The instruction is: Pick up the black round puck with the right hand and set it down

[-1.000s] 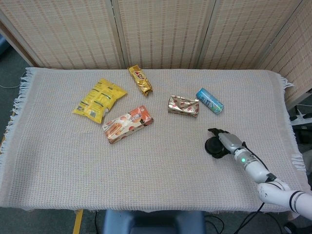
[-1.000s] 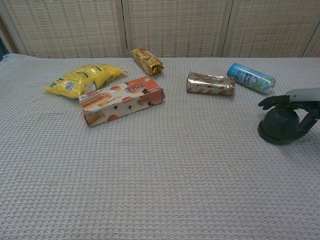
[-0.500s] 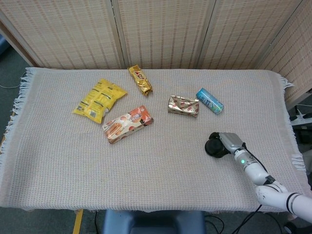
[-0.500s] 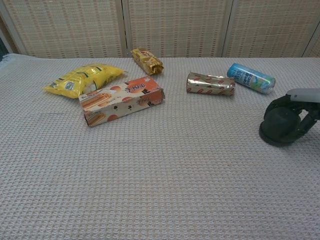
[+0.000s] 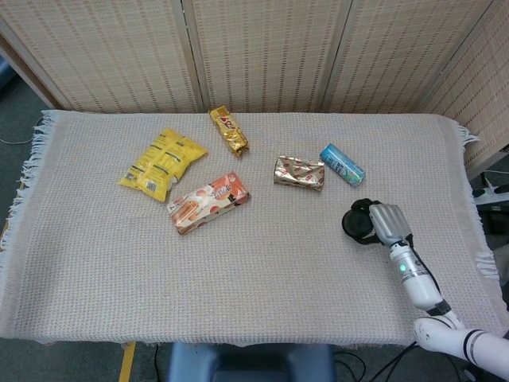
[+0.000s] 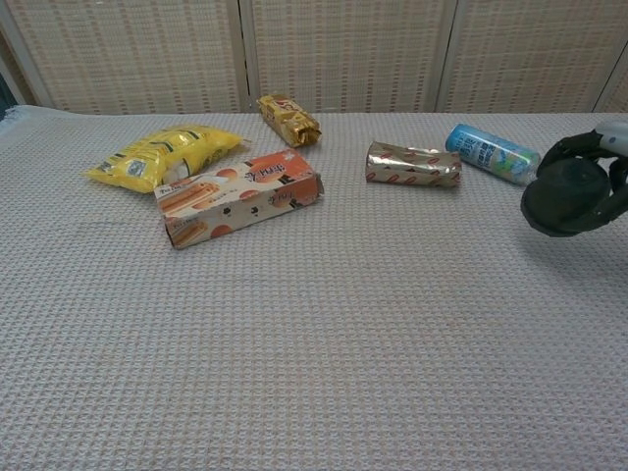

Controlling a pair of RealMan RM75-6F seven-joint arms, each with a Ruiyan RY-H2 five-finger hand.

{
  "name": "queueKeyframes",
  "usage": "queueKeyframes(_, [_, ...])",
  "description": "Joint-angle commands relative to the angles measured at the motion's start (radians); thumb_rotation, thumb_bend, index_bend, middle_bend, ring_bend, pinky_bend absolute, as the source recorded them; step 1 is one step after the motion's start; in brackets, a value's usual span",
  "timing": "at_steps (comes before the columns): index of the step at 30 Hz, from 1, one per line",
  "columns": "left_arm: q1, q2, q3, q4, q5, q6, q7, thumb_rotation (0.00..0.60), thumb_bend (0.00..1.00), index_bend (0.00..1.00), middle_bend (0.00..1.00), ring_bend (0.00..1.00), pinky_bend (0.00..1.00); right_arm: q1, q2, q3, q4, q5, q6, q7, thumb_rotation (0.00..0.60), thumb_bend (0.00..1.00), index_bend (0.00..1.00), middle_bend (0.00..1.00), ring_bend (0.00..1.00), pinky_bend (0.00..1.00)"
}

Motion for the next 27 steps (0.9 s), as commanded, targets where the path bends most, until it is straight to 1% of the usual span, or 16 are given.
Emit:
queueKeyframes(1, [-0.001,0.001,0.001,-0.001,0.002,-0.003,0.0,0.6,0.43,0.17,0.0,0.0,0.17,-0.065,-0.055,-0.007,0.08,-0.271,0.305,0.222,0.6,0.24,0.7,0.59,0.66,0.66])
queueKeyframes(3, [-0.002,0.001,0.001,-0.002,0.002,-0.005,0.003,0.6,0.43,0.17,0.0,0.0,0.17,-0.081,-0.095,-0.01,0.161,-0.367,0.451,0.319,0.6,0.24,0.71,0.59,0.66,0.67])
queueKeyframes(5, [-0.002,0.002,0.001,-0.003,0.001,-0.005,0.003,0.6,0.43,0.17,0.0,0.0,0.17,-0.09,-0.113,-0.016,0.22,-0.414,0.525,0.368,0.6,0.24,0.71,0.6,0.67,0.68])
queueKeyframes(9, [-0.001,0.002,0.001,-0.004,0.001,-0.005,0.003,0.6,0.43,0.17,0.0,0.0,0.17,-0.09,-0.108,-0.027,0.248,-0.439,0.544,0.389,0.6,0.24,0.72,0.6,0.67,0.68])
queueKeyframes(11, [-0.001,0.002,0.001,-0.005,0.001,-0.006,0.004,0.6,0.44,0.17,0.0,0.0,0.17,-0.094,-0.084,-0.032,0.25,-0.434,0.528,0.39,0.6,0.24,0.73,0.61,0.68,0.69])
queueKeyframes(12, [-0.003,0.002,0.003,-0.006,0.005,-0.01,0.006,0.6,0.44,0.17,0.0,0.0,0.17,-0.104,-0.037,-0.043,0.225,-0.383,0.436,0.334,0.6,0.24,0.73,0.61,0.68,0.69])
queueKeyframes(13, [-0.004,0.003,0.004,-0.006,0.006,-0.012,0.008,0.6,0.44,0.17,0.0,0.0,0.17,-0.111,0.012,-0.047,0.169,-0.316,0.337,0.242,0.6,0.24,0.73,0.61,0.68,0.69])
queueKeyframes(14, [-0.004,0.003,0.004,-0.006,0.005,-0.014,0.01,0.6,0.44,0.17,0.0,0.0,0.17,-0.114,0.056,-0.043,0.096,-0.257,0.268,0.154,0.6,0.24,0.73,0.61,0.68,0.7])
queueKeyframes(15, [-0.004,0.003,0.005,-0.007,0.005,-0.016,0.01,0.6,0.44,0.17,0.0,0.0,0.17,-0.118,0.105,-0.034,0.006,-0.17,0.192,0.033,0.6,0.24,0.73,0.61,0.68,0.7])
queueKeyframes(17, [-0.005,0.005,0.005,-0.009,0.004,-0.019,0.009,0.6,0.44,0.17,0.0,0.0,0.17,-0.118,0.157,-0.018,-0.098,-0.025,0.106,-0.148,0.6,0.24,0.73,0.61,0.68,0.7])
queueKeyframes(18, [-0.006,0.006,0.005,-0.01,0.003,-0.021,0.01,0.6,0.43,0.17,0.0,0.0,0.17,-0.113,0.178,-0.009,-0.148,0.065,0.072,-0.255,0.6,0.24,0.73,0.61,0.68,0.7])
queueKeyframes(21, [-0.006,0.006,0.005,-0.011,0.001,-0.023,0.013,0.6,0.43,0.17,0.0,0.0,0.17,-0.098,0.189,0.009,-0.215,0.234,0.055,-0.436,0.6,0.24,0.73,0.61,0.68,0.7])
queueKeyframes(23, [-0.007,0.007,0.006,-0.012,0.001,-0.025,0.014,0.6,0.44,0.17,0.0,0.0,0.17,-0.09,0.181,0.018,-0.234,0.273,0.063,-0.477,0.6,0.24,0.73,0.61,0.68,0.7])
queueKeyframes(24, [-0.007,0.007,0.006,-0.012,0.002,-0.026,0.013,0.6,0.44,0.17,0.0,0.0,0.17,-0.089,0.176,0.02,-0.236,0.266,0.065,-0.47,0.6,0.24,0.73,0.61,0.68,0.7])
queueKeyframes(26, [-0.007,0.008,0.006,-0.012,0.002,-0.027,0.013,0.6,0.43,0.17,0.0,0.0,0.17,-0.091,0.168,0.022,-0.233,0.217,0.067,-0.414,0.6,0.24,0.73,0.61,0.68,0.7])
queueKeyframes(27, [-0.007,0.008,0.006,-0.012,0.002,-0.028,0.012,0.6,0.43,0.17,0.0,0.0,0.17,-0.095,0.165,0.023,-0.23,0.166,0.066,-0.349,0.6,0.24,0.73,0.61,0.68,0.7])
